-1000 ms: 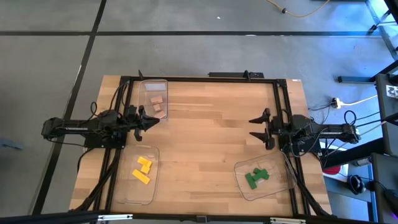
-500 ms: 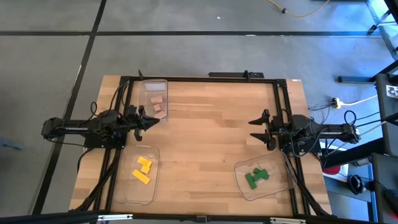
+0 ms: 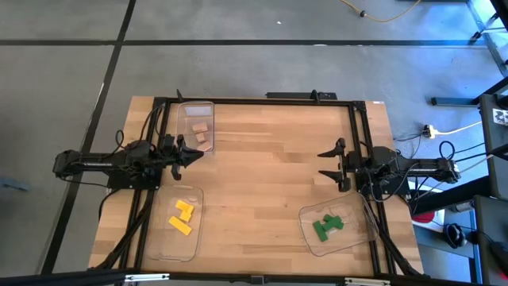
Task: Sort & place blocks by color
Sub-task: Return to Home Position
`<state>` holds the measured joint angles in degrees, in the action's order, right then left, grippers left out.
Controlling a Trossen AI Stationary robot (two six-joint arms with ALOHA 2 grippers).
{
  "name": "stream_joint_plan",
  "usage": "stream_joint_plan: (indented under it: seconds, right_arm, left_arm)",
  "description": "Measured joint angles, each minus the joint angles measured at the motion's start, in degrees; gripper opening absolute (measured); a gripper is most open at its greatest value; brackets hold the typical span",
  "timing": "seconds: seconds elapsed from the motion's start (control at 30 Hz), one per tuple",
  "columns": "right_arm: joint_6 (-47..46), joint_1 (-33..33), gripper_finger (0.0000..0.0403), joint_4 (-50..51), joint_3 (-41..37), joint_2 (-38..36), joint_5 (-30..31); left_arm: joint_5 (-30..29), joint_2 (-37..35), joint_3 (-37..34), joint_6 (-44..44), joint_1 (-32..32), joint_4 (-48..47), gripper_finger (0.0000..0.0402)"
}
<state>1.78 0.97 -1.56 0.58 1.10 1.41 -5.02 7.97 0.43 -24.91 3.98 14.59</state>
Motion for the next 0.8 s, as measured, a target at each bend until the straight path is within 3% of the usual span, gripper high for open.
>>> stream_joint_plan:
  seconds: [0.8]
  right_arm:
    - [0.06,0.00,0.0280,0.05,0.00,0.00,0.00]
  left_arm:
    - [0.00,0.00,0.00,0.00,0.01,0.00,0.0003]
